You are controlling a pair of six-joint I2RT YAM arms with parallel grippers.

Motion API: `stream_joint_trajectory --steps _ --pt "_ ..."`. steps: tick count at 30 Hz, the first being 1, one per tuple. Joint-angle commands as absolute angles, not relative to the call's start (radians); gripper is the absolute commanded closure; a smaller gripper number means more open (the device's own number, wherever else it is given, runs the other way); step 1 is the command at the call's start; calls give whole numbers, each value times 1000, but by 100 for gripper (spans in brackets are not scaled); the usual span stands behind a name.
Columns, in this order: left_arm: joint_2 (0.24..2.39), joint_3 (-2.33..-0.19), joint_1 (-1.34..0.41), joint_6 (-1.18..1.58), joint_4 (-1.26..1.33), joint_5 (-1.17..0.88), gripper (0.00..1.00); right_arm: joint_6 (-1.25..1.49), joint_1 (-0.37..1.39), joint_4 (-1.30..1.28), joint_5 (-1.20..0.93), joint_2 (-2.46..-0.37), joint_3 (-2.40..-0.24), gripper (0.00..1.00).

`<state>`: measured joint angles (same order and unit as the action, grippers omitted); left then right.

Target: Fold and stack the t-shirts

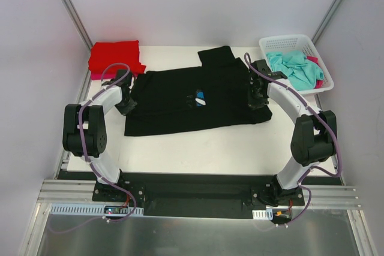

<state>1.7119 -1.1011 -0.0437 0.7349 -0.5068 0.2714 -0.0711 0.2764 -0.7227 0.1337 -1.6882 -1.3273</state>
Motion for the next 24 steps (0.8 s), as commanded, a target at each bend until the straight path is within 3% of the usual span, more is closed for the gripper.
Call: stream_joint_trajectory --steps 1,2,3,7,15,22,24 --pt "1720 -1150 -31 704 -525 301 87 -89 276 -715 118 -1641 -1322 94" --pt "1720 -1155 -32 700 -528 299 80 -89 278 -716 114 -1641 -1322 93" --pt "1709 -1157 -31 698 -531 302 59 -90 279 -710 110 -1641 -1322 93" --pt "1643 -1158 -32 696 -541 330 1 -95 291 -710 106 -1646 -1328 92" --pt "1500 -1174 -139 710 -609 353 1 -98 301 -715 100 -1644 -1321 92" --pt "1365 -1023 -239 831 -609 305 1 -95 305 -713 104 -1635 -1307 92" --pt "1333 -994 -242 841 -609 313 6 -94 305 -713 103 -1632 -1307 92"
